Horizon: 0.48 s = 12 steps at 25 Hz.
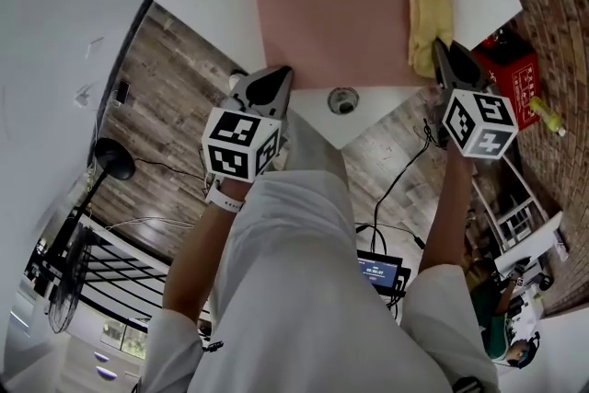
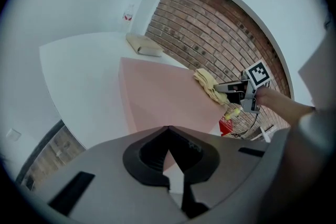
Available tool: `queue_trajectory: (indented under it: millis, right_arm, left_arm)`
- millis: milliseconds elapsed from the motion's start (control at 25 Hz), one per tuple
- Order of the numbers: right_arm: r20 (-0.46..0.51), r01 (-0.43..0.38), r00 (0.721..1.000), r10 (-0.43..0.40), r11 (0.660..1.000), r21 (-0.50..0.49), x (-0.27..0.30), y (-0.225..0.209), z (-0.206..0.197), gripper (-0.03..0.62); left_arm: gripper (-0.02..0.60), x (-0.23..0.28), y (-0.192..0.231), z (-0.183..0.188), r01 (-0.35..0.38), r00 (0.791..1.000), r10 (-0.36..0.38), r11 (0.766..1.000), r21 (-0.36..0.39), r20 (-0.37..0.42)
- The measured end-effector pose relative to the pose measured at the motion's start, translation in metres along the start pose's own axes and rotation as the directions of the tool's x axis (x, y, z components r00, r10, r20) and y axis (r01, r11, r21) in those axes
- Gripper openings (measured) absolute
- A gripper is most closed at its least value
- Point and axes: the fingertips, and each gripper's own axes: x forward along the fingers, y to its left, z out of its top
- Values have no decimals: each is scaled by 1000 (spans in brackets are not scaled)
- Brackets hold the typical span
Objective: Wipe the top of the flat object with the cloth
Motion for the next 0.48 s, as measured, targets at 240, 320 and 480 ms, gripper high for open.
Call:
queue_trajectory:
  millis: [240, 320, 480]
  right_arm:
    - [10, 31, 999, -31, 999, -35, 16, -22, 22, 58]
    - [16, 39, 999, -38, 998, -48, 21, -27, 31, 58]
    - [15, 39, 999, -38, 999, -37, 29, -30, 47, 58]
  left_arm:
    - [18, 2, 1, -2, -1, 1000, 1, 1000, -15, -3]
    - [17, 2, 1, -2, 0, 1000, 0, 1000, -13, -5]
    - [17, 3, -1, -1, 13, 1000, -13, 1000, -16, -23]
